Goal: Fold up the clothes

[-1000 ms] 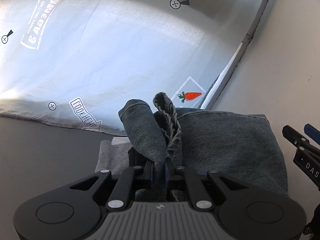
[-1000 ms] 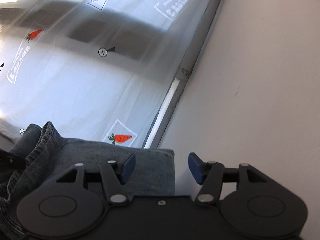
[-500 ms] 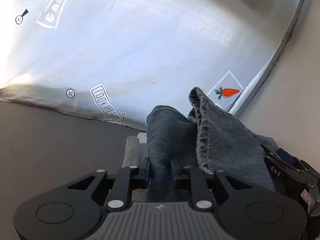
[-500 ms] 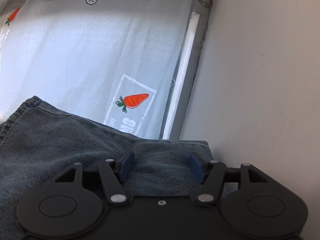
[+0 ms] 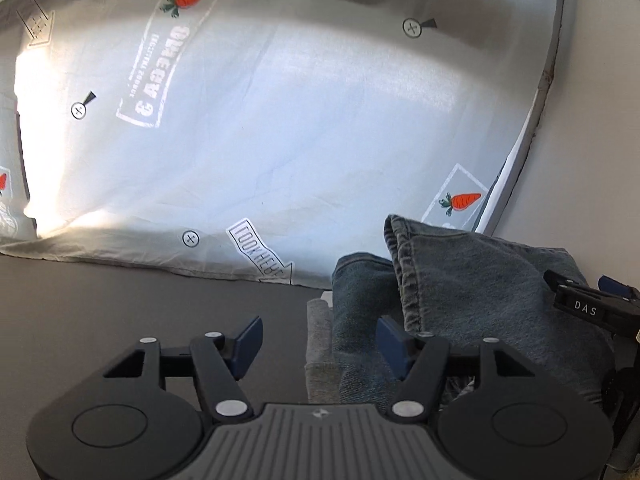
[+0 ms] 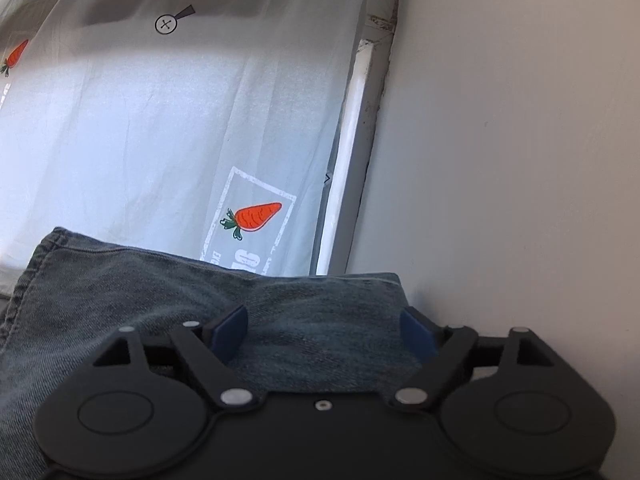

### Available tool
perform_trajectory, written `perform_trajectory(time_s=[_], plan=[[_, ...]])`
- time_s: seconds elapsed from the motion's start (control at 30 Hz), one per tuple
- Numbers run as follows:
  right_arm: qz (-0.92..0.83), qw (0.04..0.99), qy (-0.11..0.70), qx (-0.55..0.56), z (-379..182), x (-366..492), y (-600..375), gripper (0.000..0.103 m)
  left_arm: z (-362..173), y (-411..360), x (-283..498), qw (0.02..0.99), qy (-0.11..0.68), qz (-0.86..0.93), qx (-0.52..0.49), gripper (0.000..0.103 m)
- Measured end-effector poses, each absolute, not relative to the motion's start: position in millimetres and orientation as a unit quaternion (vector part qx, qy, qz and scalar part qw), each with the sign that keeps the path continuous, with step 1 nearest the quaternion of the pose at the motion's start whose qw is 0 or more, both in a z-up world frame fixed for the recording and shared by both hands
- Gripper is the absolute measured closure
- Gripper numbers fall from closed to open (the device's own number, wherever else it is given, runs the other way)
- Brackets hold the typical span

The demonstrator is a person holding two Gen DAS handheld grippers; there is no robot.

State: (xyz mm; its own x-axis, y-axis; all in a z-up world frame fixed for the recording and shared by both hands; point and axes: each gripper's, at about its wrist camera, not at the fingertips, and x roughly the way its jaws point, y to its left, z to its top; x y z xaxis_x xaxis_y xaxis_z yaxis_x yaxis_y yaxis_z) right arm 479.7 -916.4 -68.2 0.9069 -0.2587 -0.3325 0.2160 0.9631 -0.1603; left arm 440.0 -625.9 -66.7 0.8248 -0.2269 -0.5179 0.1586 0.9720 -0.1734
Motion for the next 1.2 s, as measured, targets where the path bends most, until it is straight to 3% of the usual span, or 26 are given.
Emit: perform_trajectory(time_s=[0.23, 0.37, 0.63, 0.73, 1.2], plan=[[-0.117, 0.989, 0.091, -0.007, -29, 367, -862, 0.000, -16, -579, 341, 0.983, 0.145, -0.074, -0.088, 0.000], [-0.091, 0.995, 0.045, 0.014, -13, 302, -821, 0.000, 5, -559, 286, 0.987, 0.085, -0.073, -0.114, 0.000], [-0.059, 0.996, 0.053, 0.042, 9, 230, -747, 0.000, 22, -528, 214, 0.994, 0.093, -0.051, -0.012, 0.000], [-0.027, 0.997, 0.071, 0.028, 12, 214, -715, 0.000, 26, -503, 195, 0.993, 0.108, -0.049, -0.021, 0.000], [0.007, 0.992, 0.122, 0.020, -3, 112, -515, 0.000, 25, -304, 108, 0.988, 0.145, -0.044, -0.017, 0.000]])
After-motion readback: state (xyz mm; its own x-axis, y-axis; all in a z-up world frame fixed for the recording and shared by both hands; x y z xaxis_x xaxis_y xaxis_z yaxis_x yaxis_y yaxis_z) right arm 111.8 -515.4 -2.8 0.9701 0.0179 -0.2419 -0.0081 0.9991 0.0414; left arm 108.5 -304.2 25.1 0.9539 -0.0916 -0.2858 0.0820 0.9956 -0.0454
